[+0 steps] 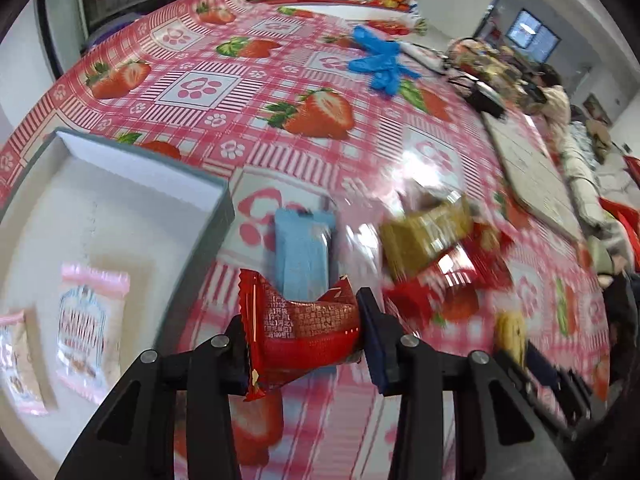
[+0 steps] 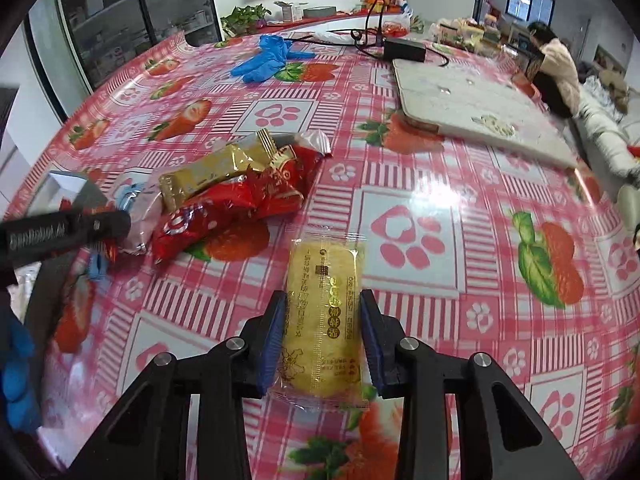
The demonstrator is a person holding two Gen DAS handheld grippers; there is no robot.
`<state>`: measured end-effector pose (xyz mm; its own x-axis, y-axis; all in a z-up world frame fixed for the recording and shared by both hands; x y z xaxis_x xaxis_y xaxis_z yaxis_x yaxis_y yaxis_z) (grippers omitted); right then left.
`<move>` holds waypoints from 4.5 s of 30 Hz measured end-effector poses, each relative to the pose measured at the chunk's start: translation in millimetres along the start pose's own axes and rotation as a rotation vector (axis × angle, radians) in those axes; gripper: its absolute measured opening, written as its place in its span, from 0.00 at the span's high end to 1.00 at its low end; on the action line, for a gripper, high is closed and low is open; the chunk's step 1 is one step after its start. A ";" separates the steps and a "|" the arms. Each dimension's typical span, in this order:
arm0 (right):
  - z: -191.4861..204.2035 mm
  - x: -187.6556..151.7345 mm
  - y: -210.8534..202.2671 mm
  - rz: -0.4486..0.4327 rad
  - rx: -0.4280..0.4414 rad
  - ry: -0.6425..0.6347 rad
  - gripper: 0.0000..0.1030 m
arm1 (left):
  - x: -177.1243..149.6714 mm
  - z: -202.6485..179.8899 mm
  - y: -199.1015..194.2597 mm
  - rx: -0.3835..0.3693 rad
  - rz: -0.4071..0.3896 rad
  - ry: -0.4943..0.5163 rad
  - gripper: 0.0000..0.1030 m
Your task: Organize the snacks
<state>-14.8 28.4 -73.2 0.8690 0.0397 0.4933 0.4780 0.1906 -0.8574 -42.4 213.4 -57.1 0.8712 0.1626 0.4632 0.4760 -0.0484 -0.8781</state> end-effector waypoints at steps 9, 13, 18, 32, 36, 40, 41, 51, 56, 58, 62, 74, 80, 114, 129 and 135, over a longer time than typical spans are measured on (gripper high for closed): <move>-49.5 -48.3 -36.4 -0.012 -0.048 0.037 0.63 | -85.7 -33.7 -33.2 0.021 -0.007 0.295 0.50; -63.4 -63.4 -48.8 -0.020 -0.030 0.068 0.06 | -97.7 -32.2 -34.3 0.082 -0.042 0.317 0.21; -83.9 -69.4 -54.2 -0.021 -0.036 0.131 0.06 | -94.7 -25.0 -45.0 0.111 -0.088 0.355 0.21; -85.9 -72.9 -49.7 -0.021 -0.043 0.130 0.02 | -101.2 -44.7 -53.7 0.063 -0.146 0.655 0.19; -84.6 -73.6 -48.2 -0.021 -0.053 0.116 0.02 | -104.8 -40.3 -38.1 0.081 -0.095 0.627 0.22; -81.9 -74.4 -45.0 -0.028 -0.084 0.098 0.01 | -93.0 -25.9 -26.4 0.017 -0.065 0.374 0.23; -81.4 -74.1 -43.8 -0.027 -0.093 0.093 0.01 | -90.7 -25.2 -25.6 0.032 -0.070 0.367 0.23; -75.2 -63.7 -36.0 -0.022 -0.109 0.089 0.01 | -99.4 -36.6 -32.6 0.054 -0.092 0.508 0.23; -70.0 -60.8 -33.0 -0.031 -0.103 0.079 0.01 | -101.1 -37.6 -34.6 0.071 -0.103 0.523 0.23; -69.5 -60.1 -32.4 -0.025 -0.099 0.071 0.01 | -100.5 -39.1 -34.5 0.075 -0.106 0.532 0.23; -68.8 -59.1 -31.3 -0.016 -0.095 0.060 0.01 | -99.8 -40.7 -33.9 0.077 -0.107 0.531 0.23; -50.3 -54.2 -37.6 0.023 -0.061 0.028 0.63 | -106.5 -48.7 -40.9 0.002 -0.064 0.466 0.48; -46.2 -56.8 -44.2 0.036 0.041 0.097 0.63 | -101.0 -37.6 -61.1 -0.029 -0.093 0.394 0.48; 152.0 -30.4 -66.9 0.026 0.254 -0.126 0.63 | -55.6 83.9 -138.1 0.037 -0.233 0.150 0.48; 278.3 -19.9 -54.5 0.062 0.375 -0.258 0.63 | -31.6 179.2 -128.2 0.117 -0.225 0.013 0.48; 305.5 -21.7 -37.4 0.097 0.393 -0.276 0.63 | -39.8 199.6 -106.2 0.128 -0.179 -0.022 0.48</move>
<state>-90.7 320.0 -6.9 0.8156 0.3239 0.4795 0.2655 0.5268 -0.8075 -151.7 408.8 -6.2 0.7705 0.1788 0.6118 0.6027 0.1083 -0.7906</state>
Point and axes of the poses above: each gripper's, at about its wrist camera, not at the fingertips, and y roughly the way its jaws point, z to its left, x to its top, the point moved 10 cm from there along y, roughly the way its jaws point, and after that the axes turned 11 degrees about y, right-handed, at the moved point
